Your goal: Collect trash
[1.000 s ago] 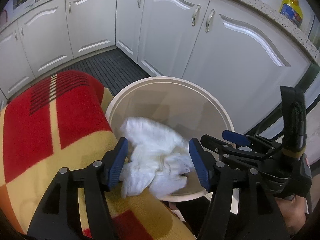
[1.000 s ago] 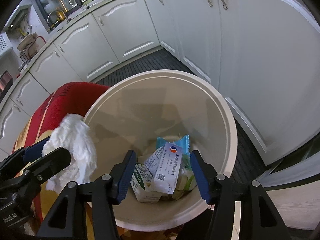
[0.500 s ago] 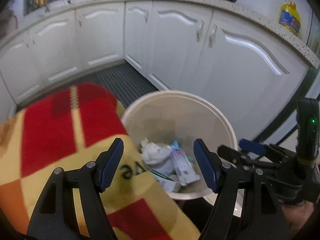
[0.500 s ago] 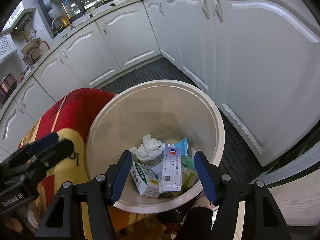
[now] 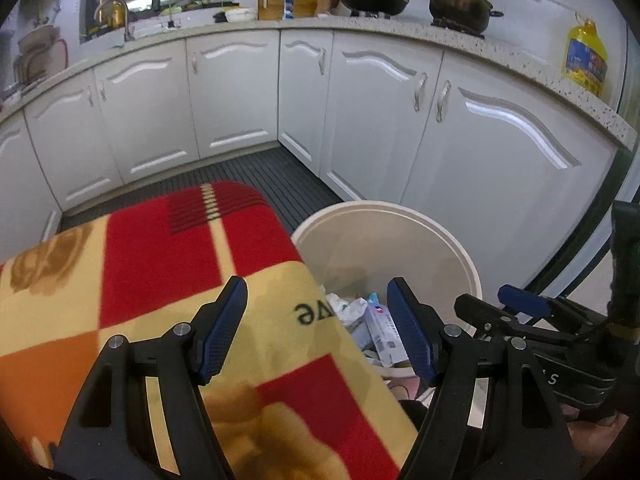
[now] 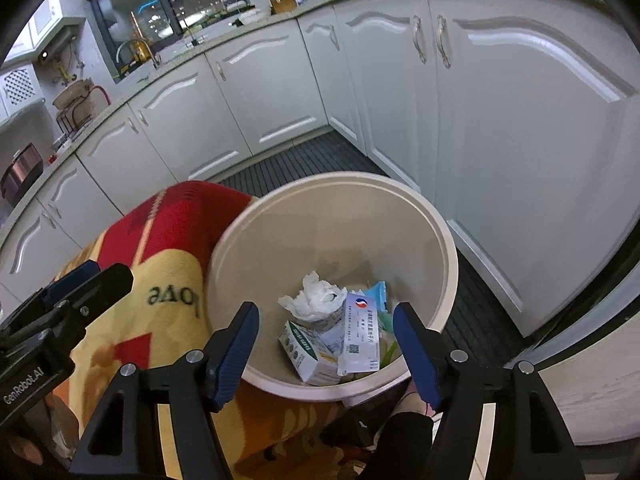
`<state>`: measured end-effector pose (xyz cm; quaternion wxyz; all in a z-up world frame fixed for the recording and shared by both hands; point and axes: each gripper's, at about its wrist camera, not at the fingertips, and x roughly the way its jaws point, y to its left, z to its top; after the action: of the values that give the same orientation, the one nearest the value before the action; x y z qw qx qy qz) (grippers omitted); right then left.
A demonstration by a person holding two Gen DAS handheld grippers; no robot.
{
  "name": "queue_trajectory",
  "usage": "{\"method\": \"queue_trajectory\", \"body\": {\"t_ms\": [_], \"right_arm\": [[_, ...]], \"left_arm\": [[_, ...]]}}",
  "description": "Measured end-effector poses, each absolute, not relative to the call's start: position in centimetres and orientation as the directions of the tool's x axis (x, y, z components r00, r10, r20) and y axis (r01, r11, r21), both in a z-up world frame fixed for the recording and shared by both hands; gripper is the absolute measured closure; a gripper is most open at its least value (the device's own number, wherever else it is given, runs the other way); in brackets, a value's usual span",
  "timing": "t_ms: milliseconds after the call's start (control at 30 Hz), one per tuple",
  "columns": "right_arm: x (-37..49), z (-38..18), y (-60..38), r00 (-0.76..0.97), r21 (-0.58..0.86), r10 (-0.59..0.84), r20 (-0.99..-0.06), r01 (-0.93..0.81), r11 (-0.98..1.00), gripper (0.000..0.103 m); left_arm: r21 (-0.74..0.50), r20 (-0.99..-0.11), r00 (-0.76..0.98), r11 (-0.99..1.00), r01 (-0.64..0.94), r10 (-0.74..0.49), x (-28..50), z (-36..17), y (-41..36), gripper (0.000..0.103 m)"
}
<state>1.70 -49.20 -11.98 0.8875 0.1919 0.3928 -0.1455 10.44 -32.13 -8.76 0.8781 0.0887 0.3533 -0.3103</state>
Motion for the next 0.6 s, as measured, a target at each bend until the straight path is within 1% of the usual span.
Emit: {"method": "queue_trajectory", "body": {"t_ms": [33,67,133,267,333,367,433,600], "right_arm": [[1.5,-11.5,-48.8,0.655,0.220,-0.113,-0.747,0.404,0.888,0.035],[1.3,-11.1,-48.3,0.663,0.214,-0.120,-0.739,0.399,0.891,0.029],[0.7,-10.2,-47.5,0.684,0.214,-0.130,-0.717,0.394,0.894,0.024],[-0.3,-8.6,-46.1,0.713,0.222,-0.135,-0.688,0.384,0.896,0.023],[-0.9,-7.7,-45.2,0.726,0.224,-0.139,-0.674,0.380,0.897,0.022],[-1.2,-7.4,-44.9,0.730,0.224,-0.141,-0.669,0.379,0.898,0.021],[-1.8,-6.6,-44.2,0.741,0.224,-0.150,-0.654,0.379,0.898,0.018],[-3.2,-4.4,-42.1,0.768,0.198,-0.186,-0.613,0.377,0.905,0.013]], "left_arm": [[-0.059,-0.668,0.567,0.793,0.606,-0.482,10.1,-8.4,-31.7,0.031],[-0.057,-0.659,0.573,0.793,0.607,-0.487,9.8,-8.0,-31.2,0.031],[-0.037,-0.641,0.600,0.800,0.599,-0.479,9.1,-7.3,-30.4,0.031],[-0.011,-0.596,0.641,0.803,0.596,-0.484,7.7,-5.4,-28.4,0.030],[-0.005,-0.570,0.659,0.804,0.594,-0.490,6.9,-4.4,-27.4,0.024],[-0.005,-0.560,0.664,0.803,0.596,-0.496,6.7,-4.0,-27.0,0.022],[-0.005,-0.540,0.676,0.805,0.593,-0.502,5.8,-3.2,-25.9,0.016],[-0.002,-0.521,0.684,0.803,0.596,-0.510,4.3,-2.1,-24.3,0.015]]}}
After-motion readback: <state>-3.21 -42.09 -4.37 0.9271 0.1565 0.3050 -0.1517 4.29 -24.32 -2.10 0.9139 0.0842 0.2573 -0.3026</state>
